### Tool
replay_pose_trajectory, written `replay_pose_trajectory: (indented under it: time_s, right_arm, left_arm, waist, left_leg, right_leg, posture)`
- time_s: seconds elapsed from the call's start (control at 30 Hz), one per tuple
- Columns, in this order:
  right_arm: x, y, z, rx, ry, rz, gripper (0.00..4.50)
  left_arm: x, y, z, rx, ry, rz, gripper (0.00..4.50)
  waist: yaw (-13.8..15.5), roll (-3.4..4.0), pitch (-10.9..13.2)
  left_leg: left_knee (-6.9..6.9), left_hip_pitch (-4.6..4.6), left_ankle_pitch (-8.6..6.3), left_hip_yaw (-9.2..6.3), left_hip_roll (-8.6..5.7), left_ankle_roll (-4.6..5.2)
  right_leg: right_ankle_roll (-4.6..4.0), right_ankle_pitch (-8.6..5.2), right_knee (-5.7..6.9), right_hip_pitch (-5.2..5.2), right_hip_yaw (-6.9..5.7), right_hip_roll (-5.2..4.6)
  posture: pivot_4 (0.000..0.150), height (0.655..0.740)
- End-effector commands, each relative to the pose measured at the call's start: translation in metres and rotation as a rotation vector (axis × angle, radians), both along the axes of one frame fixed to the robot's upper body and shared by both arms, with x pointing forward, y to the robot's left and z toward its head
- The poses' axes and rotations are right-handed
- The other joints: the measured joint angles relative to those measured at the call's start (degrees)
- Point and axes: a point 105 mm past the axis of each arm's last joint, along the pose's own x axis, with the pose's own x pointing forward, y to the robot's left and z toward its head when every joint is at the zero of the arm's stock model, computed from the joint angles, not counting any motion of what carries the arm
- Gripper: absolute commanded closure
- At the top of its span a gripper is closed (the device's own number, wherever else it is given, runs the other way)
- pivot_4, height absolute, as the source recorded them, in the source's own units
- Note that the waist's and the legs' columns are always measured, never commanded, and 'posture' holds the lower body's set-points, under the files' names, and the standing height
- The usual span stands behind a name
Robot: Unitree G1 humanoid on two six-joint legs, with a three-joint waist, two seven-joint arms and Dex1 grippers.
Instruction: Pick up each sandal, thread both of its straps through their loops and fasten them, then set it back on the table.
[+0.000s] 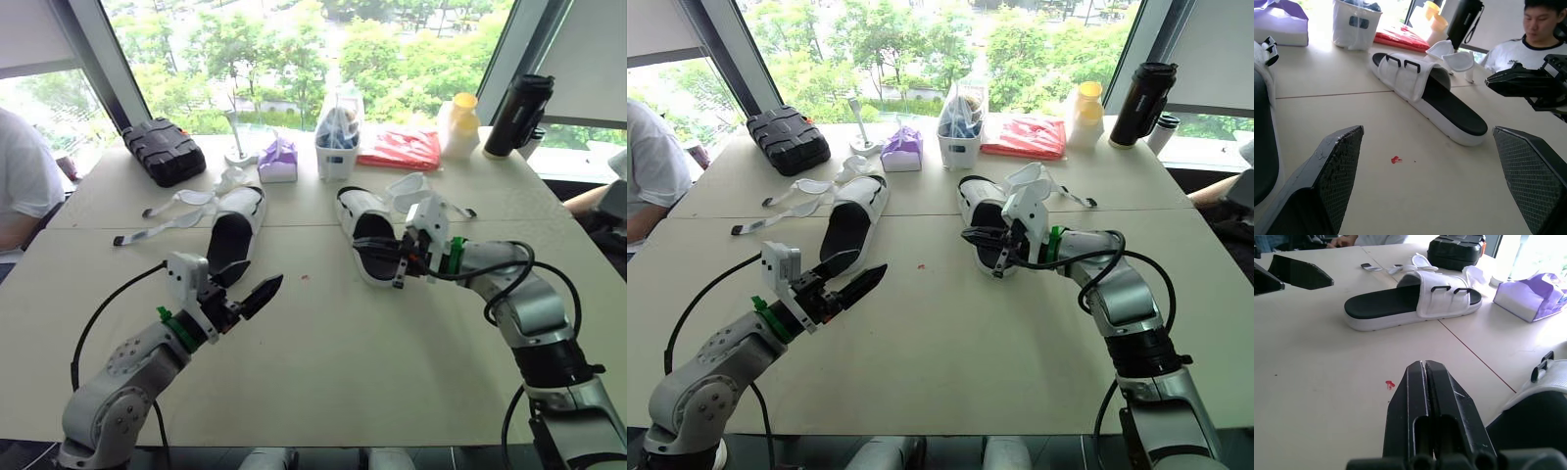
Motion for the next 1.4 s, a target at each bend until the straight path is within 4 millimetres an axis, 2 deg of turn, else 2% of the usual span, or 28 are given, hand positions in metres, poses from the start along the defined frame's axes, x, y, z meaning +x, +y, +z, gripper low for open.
replay_pose_trajectory:
  time_s: [0.03,0.13,0.27,0.4,0.53,0.67,0.87,1.03,1.27,1.4]
  right_arm:
    - [0.024,-0.003,0.012,-0.048,-0.131,-0.117,3.62]
    - [0.043,-0.006,0.013,-0.134,-0.245,-0.205,2.11]
    - [0.06,-0.003,0.007,-0.319,-0.407,-0.239,0.02]
    - [0.072,0.005,0.003,-0.51,-0.587,-0.235,0.02]
    - [0.084,0.008,0.007,-0.573,-0.681,-0.258,0.02]
    - [0.102,0.013,0.01,-0.767,-0.81,-0.27,0.02]
    - [0.114,0.021,0.018,-0.807,-0.854,-0.272,0.02]
    - [0.114,0.024,0.009,-0.837,-0.792,-0.201,0.02]
    - [0.108,0.013,0.011,-0.848,-0.761,-0.17,0.02]
    - [0.113,0.013,0.011,-0.863,-0.777,-0.207,0.02]
  left_arm:
    - [0.0,0.001,0.009,0.005,-0.041,0.002,0.0]
    - [0.001,0.0,0.009,0.01,-0.041,-0.002,0.0]
    - [0.002,-0.002,0.009,0.018,-0.046,-0.007,0.0]
    - [0.002,-0.002,0.009,0.02,-0.047,-0.008,0.0]
    - [0.002,-0.003,0.009,0.024,-0.048,-0.008,0.0]
    - [0.002,-0.005,0.01,0.028,-0.049,-0.008,0.0]
    - [0.002,-0.004,0.01,0.03,-0.056,0.008,0.0]
    - [0.0,-0.005,0.01,0.034,-0.063,0.012,0.0]
    - [0.0,-0.005,0.01,0.029,-0.067,0.024,0.0]
    - [0.0,-0.007,0.01,0.031,-0.065,0.013,0.0]
  waist:
    - [-0.06,0.0,0.0]
    - [0.02,0.0,0.0]
    - [-0.06,0.0,0.0]
    - [-0.42,0.0,0.0]
    - [-1.08,0.0,0.0]
    - [-1.47,0.0,0.0]
    - [-1.54,0.0,0.0]
    - [-1.59,0.0,0.0]
    - [-1.55,0.0,0.0]
    - [-1.79,-0.01,0.0]
  left_leg:
    - [0.0,0.0,0.01,0.01,0.0,-0.02]
    - [0.0,0.0,0.03,0.01,0.0,-0.06]
    - [-0.01,0.0,0.04,0.04,0.0,-0.07]
    - [-0.02,-0.01,0.05,0.09,0.0,-0.08]
    - [-0.03,0.0,0.06,0.11,0.0,-0.09]
    - [-0.03,0.01,0.07,0.15,0.04,-0.11]
    - [-0.07,0.04,0.1,0.31,0.3,-0.17]
    - [-0.08,0.04,0.1,0.4,0.35,-0.18]
    - [-0.09,0.04,0.1,0.43,0.39,-0.18]
    - [-0.11,0.06,0.1,0.52,0.43,-0.18]
  right_leg:
    - [-0.02,0.01,0.01,0.0,0.0,0.01]
    - [-0.04,0.03,0.02,-0.02,0.01,0.01]
    - [-0.05,0.03,0.04,-0.06,0.03,0.02]
    - [-0.05,0.04,0.06,-0.1,0.1,0.03]
    - [-0.06,0.04,0.06,-0.11,0.16,0.06]
    - [-0.1,0.08,0.07,-0.13,0.29,0.16]
    - [-0.24,0.19,0.05,-0.21,0.53,0.46]
    - [-0.27,0.24,0.05,-0.25,0.61,0.52]
    - [-0.28,0.26,0.05,-0.28,0.65,0.58]
    - [-0.3,0.29,0.05,-0.31,0.74,0.64]
  posture:
    - [0.15,0.74]
    - [0.15,0.74]
    - [0.15,0.74]
    - [0.15,0.74]
    - [0.15,0.74]
    - [0.15,0.74]
    - [0.15,0.74]
    - [0.15,0.74]
    - [0.15,0.74]
    - [0.15,0.74]
